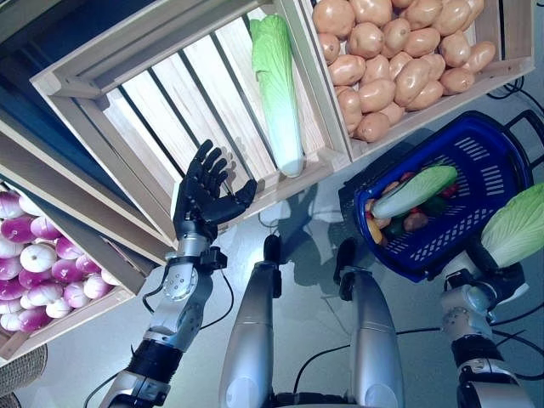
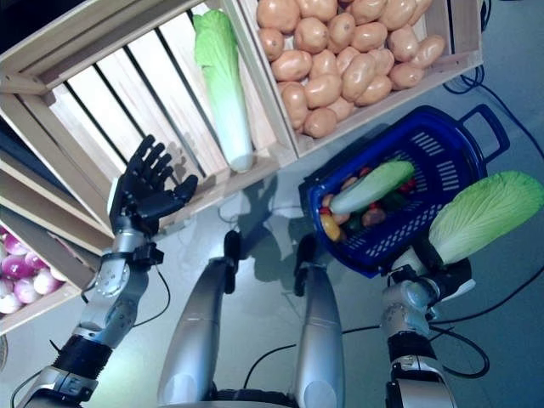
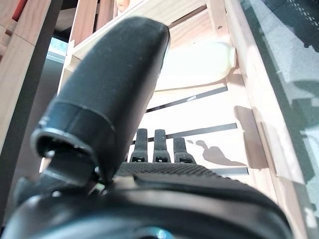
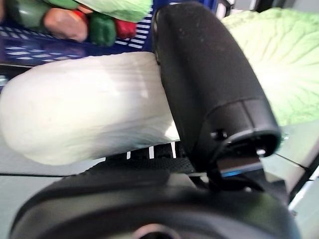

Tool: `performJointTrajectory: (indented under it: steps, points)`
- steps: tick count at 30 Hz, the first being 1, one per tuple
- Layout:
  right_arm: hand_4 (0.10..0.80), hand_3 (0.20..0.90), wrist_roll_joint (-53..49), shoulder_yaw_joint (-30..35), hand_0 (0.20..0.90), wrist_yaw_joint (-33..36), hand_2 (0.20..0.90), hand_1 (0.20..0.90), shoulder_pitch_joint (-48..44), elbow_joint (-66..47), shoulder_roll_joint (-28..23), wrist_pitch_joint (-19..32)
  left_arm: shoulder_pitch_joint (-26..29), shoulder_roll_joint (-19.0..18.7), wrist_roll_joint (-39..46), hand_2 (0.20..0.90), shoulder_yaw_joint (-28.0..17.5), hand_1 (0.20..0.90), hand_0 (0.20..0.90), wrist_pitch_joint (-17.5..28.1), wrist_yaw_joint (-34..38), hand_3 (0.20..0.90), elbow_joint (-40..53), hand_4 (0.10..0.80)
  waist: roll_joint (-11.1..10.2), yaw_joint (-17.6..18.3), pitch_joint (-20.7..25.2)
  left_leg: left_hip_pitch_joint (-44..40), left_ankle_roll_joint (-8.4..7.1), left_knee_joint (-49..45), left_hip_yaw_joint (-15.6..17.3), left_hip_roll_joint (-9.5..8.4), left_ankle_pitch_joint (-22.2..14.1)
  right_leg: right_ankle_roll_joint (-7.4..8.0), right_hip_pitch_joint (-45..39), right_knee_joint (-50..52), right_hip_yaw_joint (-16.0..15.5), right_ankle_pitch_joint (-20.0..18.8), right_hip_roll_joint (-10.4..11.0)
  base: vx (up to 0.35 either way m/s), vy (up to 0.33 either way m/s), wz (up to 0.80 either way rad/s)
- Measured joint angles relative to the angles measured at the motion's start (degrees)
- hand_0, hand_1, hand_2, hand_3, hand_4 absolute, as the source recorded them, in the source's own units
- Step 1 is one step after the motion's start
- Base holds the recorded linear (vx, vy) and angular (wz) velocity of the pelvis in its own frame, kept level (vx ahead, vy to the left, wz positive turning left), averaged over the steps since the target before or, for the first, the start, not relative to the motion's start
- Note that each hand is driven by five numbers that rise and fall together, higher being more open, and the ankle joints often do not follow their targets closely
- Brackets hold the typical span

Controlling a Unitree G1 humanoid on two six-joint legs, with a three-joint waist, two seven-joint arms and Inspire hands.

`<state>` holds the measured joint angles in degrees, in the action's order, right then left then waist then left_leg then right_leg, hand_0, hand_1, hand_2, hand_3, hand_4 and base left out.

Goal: Put vegetables into the basket

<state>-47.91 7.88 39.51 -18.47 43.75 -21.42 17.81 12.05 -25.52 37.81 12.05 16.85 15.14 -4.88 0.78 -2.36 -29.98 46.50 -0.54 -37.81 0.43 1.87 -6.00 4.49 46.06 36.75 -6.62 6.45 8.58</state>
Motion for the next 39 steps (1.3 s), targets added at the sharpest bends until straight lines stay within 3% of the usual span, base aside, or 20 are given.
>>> performJointTrajectory:
  steps: [13, 24, 30, 39]
  points:
    - [0.4, 0.3, -0.37, -5.09, 0.3, -12.2, 0.3, 0.3, -7.56, 6.13, 1.45, -7.8, 0.31, 0.54, -2.18, 0.9, 0.12, 0.9, 0.9, 0.42, 2.54, 0.9, -0.08, 0.8, 0.08, -1.29, -0.01, 3.42, 0.03, -2.06, 0.34, -0.06, -0.83, -0.52, 4.07, 2.76, 0.99, 0.89, -0.01, -0.003, 0.008, 0.0]
    - [0.4, 0.3, 0.11, -6.38, 0.3, -12.42, 0.3, 0.3, -9.78, 6.49, 1.12, -9.09, 1.31, 0.58, -2.19, 0.9, 0.19, 0.9, 0.9, 0.42, 3.05, 0.9, -0.7, 0.8, 0.16, -1.86, 0.0, 6.33, -0.52, -4.26, 0.09, 0.04, -1.31, -0.54, 7.37, 5.55, 1.24, 1.82, -0.05, 0.01, 0.001, 0.0]
    - [0.4, 0.3, -4.79, -4.13, 0.3, -11.26, 0.3, 0.3, -10.33, 7.25, 0.95, -9.29, 1.55, 0.58, -2.18, 0.9, 0.68, 0.9, 0.9, 0.42, 3.18, 0.9, -1.23, 0.8, 0.2, -1.84, -0.01, 6.7, -0.51, -4.44, -0.02, 0.06, -1.33, -0.89, 7.57, 5.61, 1.19, 1.61, -0.12, -0.011, 0.0, 0.0]
    - [0.4, 0.3, -7.17, -2.72, 0.3, -6.55, 0.3, 0.3, -11.07, 7.78, 0.87, -8.87, 1.8, 0.57, -2.15, 0.9, 1.1, 0.9, 0.9, 0.42, 3.13, 0.9, -1.46, 0.8, 0.34, -1.89, -0.03, 6.67, -0.51, -4.49, -0.02, 0.07, -1.32, -0.91, 7.58, 5.73, 1.2, 1.62, -0.11, 0.002, -0.003, 0.0]
